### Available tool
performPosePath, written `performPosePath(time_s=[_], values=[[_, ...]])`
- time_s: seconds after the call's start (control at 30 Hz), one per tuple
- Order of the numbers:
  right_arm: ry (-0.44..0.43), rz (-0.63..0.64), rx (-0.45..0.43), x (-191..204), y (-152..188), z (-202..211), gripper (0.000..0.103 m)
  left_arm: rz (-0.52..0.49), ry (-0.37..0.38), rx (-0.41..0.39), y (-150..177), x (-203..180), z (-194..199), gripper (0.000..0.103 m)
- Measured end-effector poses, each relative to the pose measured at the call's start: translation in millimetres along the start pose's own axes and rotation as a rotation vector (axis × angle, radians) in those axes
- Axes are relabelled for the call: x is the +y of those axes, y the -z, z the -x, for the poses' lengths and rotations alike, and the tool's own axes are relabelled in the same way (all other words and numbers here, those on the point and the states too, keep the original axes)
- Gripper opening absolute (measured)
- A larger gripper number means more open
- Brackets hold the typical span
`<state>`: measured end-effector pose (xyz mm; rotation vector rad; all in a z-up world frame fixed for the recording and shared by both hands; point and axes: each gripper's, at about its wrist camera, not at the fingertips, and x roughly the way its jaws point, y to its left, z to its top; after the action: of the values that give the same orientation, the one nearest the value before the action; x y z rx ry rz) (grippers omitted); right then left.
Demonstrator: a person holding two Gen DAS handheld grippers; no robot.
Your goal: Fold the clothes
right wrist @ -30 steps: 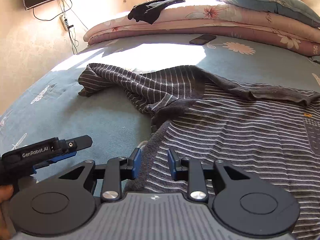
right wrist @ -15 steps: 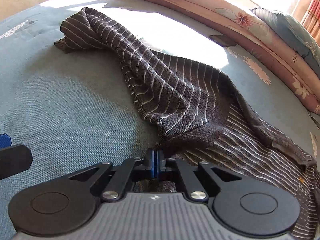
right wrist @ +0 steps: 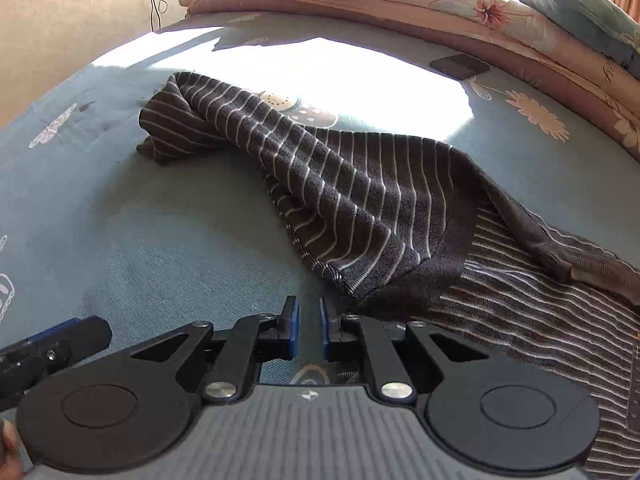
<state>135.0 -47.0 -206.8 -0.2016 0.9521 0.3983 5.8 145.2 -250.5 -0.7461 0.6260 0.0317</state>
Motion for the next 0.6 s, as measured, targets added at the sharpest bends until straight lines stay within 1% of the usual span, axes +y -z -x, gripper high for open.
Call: performPosePath(time_s=[0.2, 0.27, 0.3, 0.33, 0.4, 0.43, 0.47, 0.57, 0.6], values=[[0.051, 0.06, 0.092, -19, 42, 1, 0.013, 0.019, 0.004, 0.015, 0, 3, -2, 0.077], [0.061, 0.037, 0.104, -38, 54, 10, 0.013, 0.008, 0.01, 0.022, 1, 1, -4, 0.077], [0.057, 0.01, 0.094, -45, 58, 16, 0.015, -0.003, 0.011, 0.03, 1, -2, -5, 0.077], [0.055, -0.016, 0.074, -53, 63, 27, 0.026, -0.017, 0.012, 0.041, 2, -4, -7, 0.077], [0.042, -0.042, 0.031, -63, 72, 45, 0.042, -0.043, 0.024, 0.063, 6, -9, -11, 0.077], [0.038, -0.057, 0.011, -68, 78, 54, 0.043, -0.056, 0.03, 0.075, 7, -12, -13, 0.077], [0.049, -0.064, 0.013, -73, 84, 58, 0.043, -0.059, 0.049, 0.089, 8, -14, -15, 0.077], [0.098, -0.095, 0.017, -89, 106, 68, 0.045, -0.019, 0.173, 0.164, 12, -18, -26, 0.077], [0.106, -0.113, 0.023, -95, 113, 69, 0.049, 0.0, 0.208, 0.19, 14, -20, -31, 0.077]])
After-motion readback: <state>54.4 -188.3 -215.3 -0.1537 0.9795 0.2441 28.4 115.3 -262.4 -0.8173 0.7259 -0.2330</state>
